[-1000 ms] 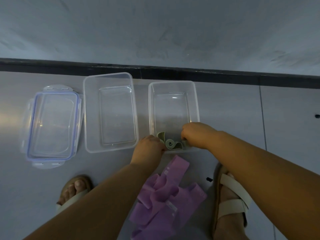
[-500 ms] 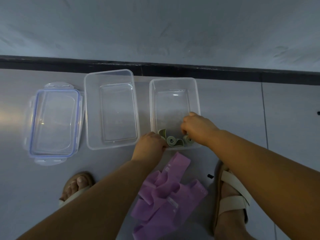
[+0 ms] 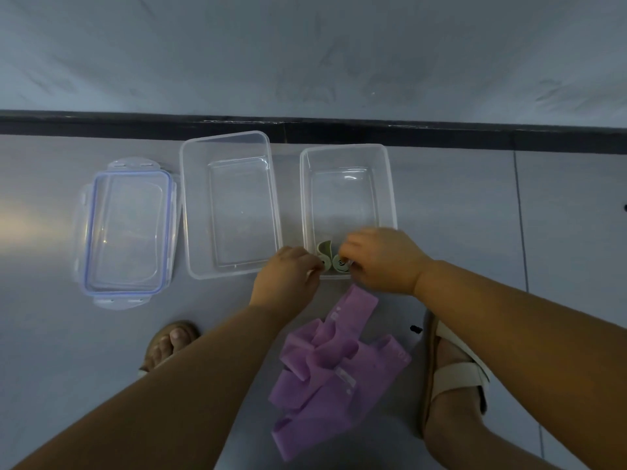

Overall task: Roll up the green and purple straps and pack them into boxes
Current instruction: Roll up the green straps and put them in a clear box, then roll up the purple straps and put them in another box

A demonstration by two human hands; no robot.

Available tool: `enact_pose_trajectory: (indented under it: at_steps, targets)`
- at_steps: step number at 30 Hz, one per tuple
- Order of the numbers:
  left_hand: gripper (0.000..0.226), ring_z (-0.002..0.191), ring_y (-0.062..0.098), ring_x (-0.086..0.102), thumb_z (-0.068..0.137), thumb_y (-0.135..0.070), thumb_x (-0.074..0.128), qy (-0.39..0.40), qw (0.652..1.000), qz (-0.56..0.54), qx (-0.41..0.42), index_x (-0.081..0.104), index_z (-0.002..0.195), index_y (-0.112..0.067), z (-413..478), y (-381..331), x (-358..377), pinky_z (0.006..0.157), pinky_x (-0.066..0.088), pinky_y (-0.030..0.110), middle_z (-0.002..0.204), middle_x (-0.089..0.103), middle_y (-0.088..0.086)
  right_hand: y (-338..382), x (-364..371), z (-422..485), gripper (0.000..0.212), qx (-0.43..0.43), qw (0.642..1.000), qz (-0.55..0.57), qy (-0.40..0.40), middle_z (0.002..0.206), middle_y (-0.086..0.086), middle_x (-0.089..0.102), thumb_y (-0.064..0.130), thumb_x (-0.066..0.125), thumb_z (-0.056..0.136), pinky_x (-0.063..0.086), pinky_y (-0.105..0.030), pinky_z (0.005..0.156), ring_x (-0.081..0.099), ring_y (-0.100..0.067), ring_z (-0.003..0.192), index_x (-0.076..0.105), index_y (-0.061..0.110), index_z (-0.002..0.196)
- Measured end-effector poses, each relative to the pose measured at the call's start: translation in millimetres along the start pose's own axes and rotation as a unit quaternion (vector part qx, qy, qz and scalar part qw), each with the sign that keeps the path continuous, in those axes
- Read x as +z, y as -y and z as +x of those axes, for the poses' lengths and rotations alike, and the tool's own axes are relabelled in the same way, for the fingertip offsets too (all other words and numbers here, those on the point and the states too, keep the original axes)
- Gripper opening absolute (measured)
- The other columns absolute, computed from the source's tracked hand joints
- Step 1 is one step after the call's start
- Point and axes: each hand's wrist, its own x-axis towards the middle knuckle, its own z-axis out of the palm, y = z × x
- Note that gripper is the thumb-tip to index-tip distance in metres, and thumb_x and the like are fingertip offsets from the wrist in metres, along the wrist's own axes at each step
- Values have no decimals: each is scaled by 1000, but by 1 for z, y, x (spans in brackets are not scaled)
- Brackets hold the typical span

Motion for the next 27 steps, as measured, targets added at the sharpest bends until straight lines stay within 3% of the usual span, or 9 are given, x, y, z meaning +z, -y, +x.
enact_pose_trajectory:
  at_steps: [2, 5, 9, 11, 13, 16, 19, 23, 27]
  targets:
    - [16, 89, 27, 61, 85, -12, 58, -7, 995, -35, -91, 72, 93, -11, -9, 1, -2, 74, 46, 31, 92, 69, 8, 20, 9, -10, 16, -12, 998, 28, 59, 74, -4, 60, 27, 55, 83, 45, -29, 51, 57, -21, 60, 62, 13, 77]
    - [19, 93, 24, 62, 88, -15, 55, 35, 967, -85, -237, 68, 102, -15, -26, 6, 6, 76, 43, 27, 97, 69, 6, 44, 36, -30, 27, 156, 962, 82, 210, 95, -7, 62, 35, 47, 90, 49, -35, 73, 59, -24, 83, 63, 14, 92]
    - [37, 115, 26, 54, 89, -14, 52, 204, 908, -116, -347, 53, 126, -15, -48, 14, 30, 93, 41, 28, 125, 58, 9, 47, 82, -53, 46, 479, 851, 187, 105, 121, -13, 50, 34, 65, 80, 45, -38, 90, 52, -30, 107, 50, 11, 118]
    - [51, 120, 27, 51, 86, -15, 56, 237, 881, -156, -378, 42, 136, -13, -55, 12, 39, 97, 42, 30, 134, 49, 12, 48, 90, -56, 66, 562, 784, 261, 19, 129, -14, 42, 34, 73, 75, 42, -40, 95, 47, -32, 115, 42, 11, 129]
    - [60, 121, 29, 49, 84, -16, 59, 245, 869, -187, -386, 36, 140, -13, -58, 9, 43, 97, 44, 33, 139, 43, 14, 50, 95, -52, 67, 565, 747, 351, -2, 130, -13, 46, 28, 74, 75, 42, -36, 92, 49, -31, 116, 42, 10, 132]
    - [66, 119, 29, 51, 82, -14, 65, 261, 871, -194, -367, 35, 140, -12, -55, 3, 43, 92, 49, 36, 137, 45, 16, 67, 94, -35, 31, 492, 746, 444, 66, 107, -13, 63, 22, 65, 85, 41, -27, 78, 58, -25, 96, 59, 7, 112]
    - [49, 102, 21, 58, 80, -8, 67, 279, 894, -177, -303, 50, 126, -8, -48, -3, 38, 87, 50, 34, 123, 58, 18, 91, 87, -20, 8, 449, 708, 544, 41, 85, -7, 61, 22, 60, 89, 45, -30, 76, 54, -18, 82, 60, 14, 90]
    - [27, 102, 31, 61, 88, -17, 63, 268, 895, -187, -305, 63, 112, -5, -51, 1, 22, 84, 47, 35, 113, 65, 20, 103, 63, -12, 16, 443, 615, 652, 13, 69, -2, 55, 22, 56, 92, 44, -18, 57, 48, -11, 62, 51, 13, 79]
    - [23, 83, 21, 51, 89, -22, 58, 281, 893, -179, -304, 65, 100, -3, -54, -7, -12, 71, 38, 27, 89, 58, 15, 106, 34, -18, 16, 450, 592, 669, 13, 74, -6, 55, 14, 45, 96, 42, -25, 58, 53, -15, 65, 45, 13, 80]
